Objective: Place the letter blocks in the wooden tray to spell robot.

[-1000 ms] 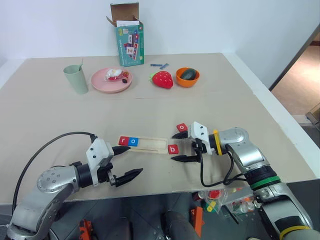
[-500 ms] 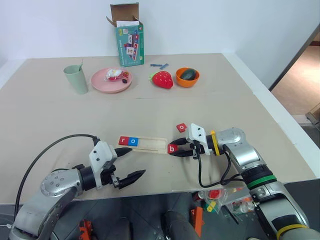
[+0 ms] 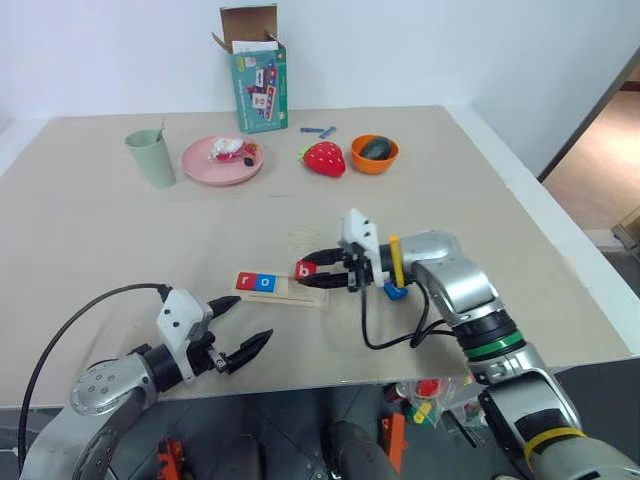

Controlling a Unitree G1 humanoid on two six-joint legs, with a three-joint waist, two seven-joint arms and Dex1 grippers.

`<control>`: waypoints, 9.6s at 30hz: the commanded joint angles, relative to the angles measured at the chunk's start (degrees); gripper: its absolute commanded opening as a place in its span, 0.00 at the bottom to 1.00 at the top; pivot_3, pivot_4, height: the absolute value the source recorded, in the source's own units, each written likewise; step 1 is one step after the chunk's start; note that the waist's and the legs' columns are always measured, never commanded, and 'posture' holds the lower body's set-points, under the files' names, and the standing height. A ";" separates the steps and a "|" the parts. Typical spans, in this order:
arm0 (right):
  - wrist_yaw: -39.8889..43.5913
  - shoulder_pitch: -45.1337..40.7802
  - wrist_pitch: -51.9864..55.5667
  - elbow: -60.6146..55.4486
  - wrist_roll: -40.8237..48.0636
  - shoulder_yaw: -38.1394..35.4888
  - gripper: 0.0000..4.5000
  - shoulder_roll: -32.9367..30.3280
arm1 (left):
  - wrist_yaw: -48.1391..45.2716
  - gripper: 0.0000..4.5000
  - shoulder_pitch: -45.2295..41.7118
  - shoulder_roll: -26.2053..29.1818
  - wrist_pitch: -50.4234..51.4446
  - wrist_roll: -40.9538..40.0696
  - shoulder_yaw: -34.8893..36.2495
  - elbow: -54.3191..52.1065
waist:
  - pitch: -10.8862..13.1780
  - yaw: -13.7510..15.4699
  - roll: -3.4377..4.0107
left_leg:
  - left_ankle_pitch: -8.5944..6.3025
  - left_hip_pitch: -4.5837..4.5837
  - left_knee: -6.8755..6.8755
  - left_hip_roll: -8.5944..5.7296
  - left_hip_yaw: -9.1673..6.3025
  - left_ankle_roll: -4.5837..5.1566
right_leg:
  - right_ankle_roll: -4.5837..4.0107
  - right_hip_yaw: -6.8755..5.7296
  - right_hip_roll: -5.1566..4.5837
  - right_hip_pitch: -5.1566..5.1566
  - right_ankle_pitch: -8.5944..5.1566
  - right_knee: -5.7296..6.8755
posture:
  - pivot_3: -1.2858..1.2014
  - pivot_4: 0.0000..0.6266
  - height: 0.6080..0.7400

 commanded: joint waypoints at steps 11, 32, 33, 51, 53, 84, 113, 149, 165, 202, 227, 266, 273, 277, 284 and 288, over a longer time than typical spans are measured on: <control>-2.05 -5.07 -6.05 10.04 -6.10 3.62 0.27 5.07 | 2.07 1.00 -0.35 -0.61 -2.01 -0.16 0.32 -0.96 | 0.00 -0.09 0.00 | -0.01 -0.05 -0.02 -0.02 0.02 -0.02 | 0.01 0.00 -0.04 -0.06 -0.01 0.00 | 0.52 0.24 1.00; -1.94 -8.02 -9.16 18.74 -8.23 3.79 0.27 8.77 | 3.03 1.00 -0.23 -1.06 -2.54 1.17 -1.64 -2.17 | 0.01 -0.50 0.02 | -0.01 -0.05 -0.03 -0.01 0.01 -0.02 | 0.00 0.00 -0.03 -0.07 -0.01 0.00 | 0.52 0.24 1.00; -1.65 -8.10 -9.13 19.11 -8.35 3.86 0.27 8.79 | 3.03 1.00 -0.19 -1.05 -2.62 1.30 -1.71 -2.18 | 0.01 -0.51 0.02 | -0.01 -0.05 -0.04 -0.01 0.00 -0.02 | 0.00 0.00 -0.03 -0.07 -0.01 0.00 | 0.52 0.24 1.00; -2.08 -7.48 -5.34 16.77 -6.65 1.88 0.38 8.52 | 2.36 1.00 -2.04 -0.65 -3.43 2.68 -3.27 -0.15 | 0.01 -0.92 0.02 | -0.01 -0.05 -0.03 -0.02 -0.02 -0.02 | 0.00 -0.01 -0.04 -0.06 -0.01 0.00 | 0.52 0.24 1.00; -2.40 -7.39 -5.06 16.67 -6.57 1.86 0.38 8.69 | 2.28 1.00 -2.21 -0.69 -3.49 2.70 -3.26 0.00 | 0.01 -1.05 0.02 | -0.01 -0.05 -0.04 -0.02 -0.01 -0.02 | 0.00 0.00 -0.04 -0.06 -0.01 0.00 | 0.52 0.24 1.00; -0.71 -9.18 -6.85 16.28 -5.84 1.23 0.38 8.46 | 2.38 1.00 -3.13 -1.81 -4.11 3.63 -3.52 0.32 | 0.03 -1.08 0.04 | -0.01 -0.07 -0.10 -0.01 -0.02 -0.02 | -0.02 0.00 -0.03 -0.10 -0.03 -0.01 | 0.52 0.24 1.00; -1.18 -4.89 -6.95 10.50 -4.21 -1.11 0.99 3.64 | 1.45 1.00 -3.80 -1.24 -5.05 4.42 -4.33 0.62 | 0.05 -1.16 0.08 | -0.01 -0.11 -0.13 -0.03 -0.04 -0.02 | -0.02 -0.04 -0.05 -0.12 -0.07 -0.02 | 0.52 0.24 1.00; 0.03 -5.70 -11.42 19.97 -3.37 -10.33 0.99 -10.57 | -5.00 1.00 -9.45 2.75 -3.90 3.69 -10.09 -1.46 | 0.10 -1.32 0.14 | -0.02 -0.09 -0.13 -0.06 0.14 -0.01 | 0.03 0.17 -0.04 -0.12 -0.09 -0.03 | 0.52 0.24 1.00; 6.90 -13.74 -22.25 32.55 -7.83 -6.38 0.99 -9.65 | -4.04 1.00 -8.27 2.64 -4.05 4.23 -10.54 -2.16 | 0.12 -1.31 0.17 | -0.02 -0.09 -0.13 -0.08 0.10 -0.01 | 0.03 0.15 -0.08 -0.11 -0.08 -0.03 | 0.52 0.24 1.00; -45.07 11.26 23.10 -18.66 -6.71 -19.09 0.99 10.22 | 3.37 1.00 -6.94 -1.68 -1.39 -0.31 -7.16 -3.88 | 0.14 -1.21 0.23 | 0.09 -0.18 -0.12 -0.20 0.04 -0.25 | 0.17 0.13 -0.20 -0.17 -0.05 0.02 | 0.52 0.24 1.00; -51.09 14.19 26.52 -17.69 -5.72 -15.72 0.45 12.90 | 2.57 1.00 -8.50 -1.42 -0.67 0.88 -9.21 -3.75 | 0.14 -1.32 0.23 | 0.08 -0.19 -0.15 -0.12 0.02 -0.25 | 0.14 0.11 -0.08 -0.18 -0.07 0.00 | 0.52 0.24 1.00; -42.30 13.86 49.69 -45.71 6.54 -17.11 0.99 0.54 | -0.62 1.00 -7.90 0.54 -2.35 3.70 -9.99 -2.44 | 0.16 -1.35 0.23 | 0.07 -0.21 -0.19 -0.15 0.00 -0.27 | 0.13 0.10 -0.10 -0.18 -0.15 -0.07 | 0.52 0.24 1.00; -11.67 3.18 19.75 -25.37 8.39 -10.28 0.99 -16.44 | -1.90 1.00 -9.22 0.14 -4.42 4.80 -11.27 -0.41 | 0.16 -1.36 0.16 | 0.01 -0.16 -0.23 -0.10 -0.01 -0.16 | 0.12 0.03 -0.01 -0.10 -0.15 -0.22 | 0.52 0.24 1.00; 1.33 0.46 -3.40 -11.19 1.32 -1.86 0.99 -18.35 | -2.59 1.00 -9.93 0.14 -5.26 5.07 -11.73 0.17 | 0.18 -1.36 0.17 | -0.11 -0.14 -0.26 0.01 0.04 0.06 | 0.07 0.08 0.11 -0.09 -0.17 -0.31 | 0.52 0.24 1.00; 11.34 -7.02 -23.86 11.49 -3.63 2.71 0.99 -12.74 | -2.83 1.00 -9.40 0.47 -4.89 4.43 -10.77 -0.88 | 0.20 -1.36 0.16 | -0.14 -0.20 -0.24 -0.01 0.12 0.10 | 0.07 0.16 0.00 -0.13 -0.15 -0.35 | 0.52 0.24 1.00; 14.60 -9.59 -31.30 20.45 -6.16 3.79 0.99 -10.76 | -2.13 1.00 -7.68 0.77 -4.39 4.38 -10.20 -2.74 | 0.20 -1.32 0.15 | -0.14 -0.19 -0.23 -0.01 0.09 0.10 | 0.05 0.15 -0.02 -0.11 -0.13 -0.35 | 0.52 0.24 1.00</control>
